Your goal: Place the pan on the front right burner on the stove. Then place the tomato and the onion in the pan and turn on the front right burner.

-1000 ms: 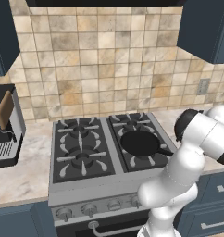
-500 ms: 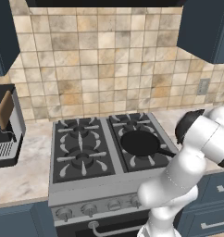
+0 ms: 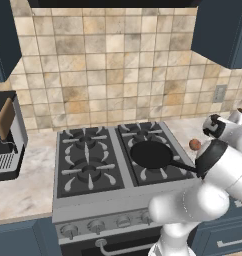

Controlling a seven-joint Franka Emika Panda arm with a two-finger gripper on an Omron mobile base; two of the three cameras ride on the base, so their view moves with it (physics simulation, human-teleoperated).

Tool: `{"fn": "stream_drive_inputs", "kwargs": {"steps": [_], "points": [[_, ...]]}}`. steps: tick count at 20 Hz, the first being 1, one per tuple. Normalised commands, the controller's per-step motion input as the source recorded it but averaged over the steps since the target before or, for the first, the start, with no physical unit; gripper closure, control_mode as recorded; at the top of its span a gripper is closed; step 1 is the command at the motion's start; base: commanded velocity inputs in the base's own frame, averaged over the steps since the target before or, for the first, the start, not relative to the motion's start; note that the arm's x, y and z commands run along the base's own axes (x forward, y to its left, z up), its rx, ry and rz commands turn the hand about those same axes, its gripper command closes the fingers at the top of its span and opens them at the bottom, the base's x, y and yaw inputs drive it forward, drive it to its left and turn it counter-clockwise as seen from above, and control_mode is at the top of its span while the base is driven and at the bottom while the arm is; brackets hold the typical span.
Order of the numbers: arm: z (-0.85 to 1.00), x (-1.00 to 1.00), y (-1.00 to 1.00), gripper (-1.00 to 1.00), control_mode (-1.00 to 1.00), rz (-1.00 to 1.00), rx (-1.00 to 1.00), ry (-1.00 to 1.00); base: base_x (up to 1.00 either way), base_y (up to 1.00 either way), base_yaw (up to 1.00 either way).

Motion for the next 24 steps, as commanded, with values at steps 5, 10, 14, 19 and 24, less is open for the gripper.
{"fn": "stream_drive_inputs", "kwargs": {"steps": [5,10,14,19,24], "points": [[0.2,-0.02,0.67,1.0,-1.0,-0.04,-0.01,0.0,0.0,0.0,0.0],[0.54,0.0,0.43,1.0,-1.0,-0.06,0.0,-0.01,0.0,0.0,0.0],[0.6,0.0,0.11,1.0,-1.0,-0.01,0.0,0.0,0.0,0.0,0.0],[0.34,0.0,0.26,1.0,-1.0,0.0,0.0,0.0,0.0,0.0,0.0],[0.2,0.0,0.54,1.0,-1.0,0.0,0.0,0.0,0.0,0.0,0.0]]}}
